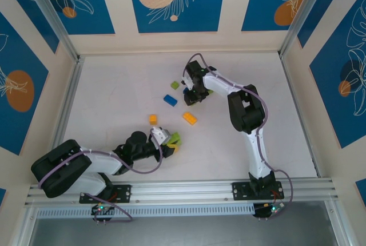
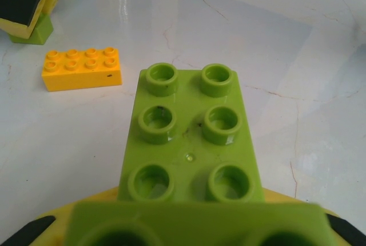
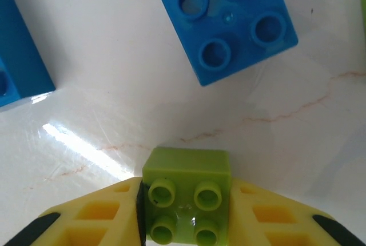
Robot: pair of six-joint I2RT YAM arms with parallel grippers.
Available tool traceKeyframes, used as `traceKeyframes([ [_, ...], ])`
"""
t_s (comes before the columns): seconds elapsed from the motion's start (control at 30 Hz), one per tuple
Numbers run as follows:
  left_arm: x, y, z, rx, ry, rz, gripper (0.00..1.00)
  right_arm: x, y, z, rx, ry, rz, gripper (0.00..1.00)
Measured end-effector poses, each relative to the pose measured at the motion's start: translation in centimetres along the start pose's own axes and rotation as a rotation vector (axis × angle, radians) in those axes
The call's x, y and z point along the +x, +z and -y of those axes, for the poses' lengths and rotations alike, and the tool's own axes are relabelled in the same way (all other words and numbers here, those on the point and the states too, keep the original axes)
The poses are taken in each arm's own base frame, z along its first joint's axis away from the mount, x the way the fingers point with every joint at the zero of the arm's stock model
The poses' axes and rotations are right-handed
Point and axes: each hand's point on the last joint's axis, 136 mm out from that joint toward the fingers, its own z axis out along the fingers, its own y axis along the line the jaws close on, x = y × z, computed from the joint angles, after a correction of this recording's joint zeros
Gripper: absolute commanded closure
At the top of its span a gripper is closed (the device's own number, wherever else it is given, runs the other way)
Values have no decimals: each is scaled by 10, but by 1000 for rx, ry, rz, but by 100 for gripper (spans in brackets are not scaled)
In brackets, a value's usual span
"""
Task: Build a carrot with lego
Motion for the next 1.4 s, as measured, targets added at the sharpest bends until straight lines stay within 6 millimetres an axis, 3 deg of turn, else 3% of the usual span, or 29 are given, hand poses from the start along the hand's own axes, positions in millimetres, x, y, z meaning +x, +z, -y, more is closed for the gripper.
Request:
traceKeyframes([
  [0.17,-1,2,0,0,0,-3,61,26,-12,-7,7,46,-45,67],
  [0.3,-1,3,-1,1,9,-8,60,45,-46,-20,1,123,-48,67],
  [0.47,-1,4,0,3,20,-11,60,59,-108,-58,-45,200,13,67],
  [0.6,-2,7,0,6,26,-11,61,71,-139,-100,-94,210,34,67],
  [0.7,-2,8,1,7,27,-12,61,83,-142,-127,-114,211,5,67],
  [0.87,-2,9,3,13,34,-13,61,100,-138,-148,-111,224,-51,67],
  [1.17,-2,10,4,13,51,-15,61,122,-126,-154,-87,266,-116,67],
  [1.4,-3,11,4,14,59,-17,61,126,-122,-163,-93,264,-118,67],
])
